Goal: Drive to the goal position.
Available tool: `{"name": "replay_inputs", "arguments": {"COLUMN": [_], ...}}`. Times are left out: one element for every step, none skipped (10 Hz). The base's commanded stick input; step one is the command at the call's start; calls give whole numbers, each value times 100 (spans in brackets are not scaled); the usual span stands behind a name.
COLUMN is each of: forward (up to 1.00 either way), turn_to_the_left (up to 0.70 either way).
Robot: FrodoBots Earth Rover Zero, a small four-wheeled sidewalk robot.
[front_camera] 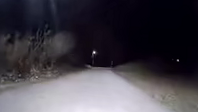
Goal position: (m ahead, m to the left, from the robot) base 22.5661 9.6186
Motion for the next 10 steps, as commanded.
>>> {"name": "replay_inputs", "arguments": {"forward": [70,70,70,70,70,70,70,70,70,70], "turn_to_the_left": [0,0,0,3,14,14,14,3,1,0]}}
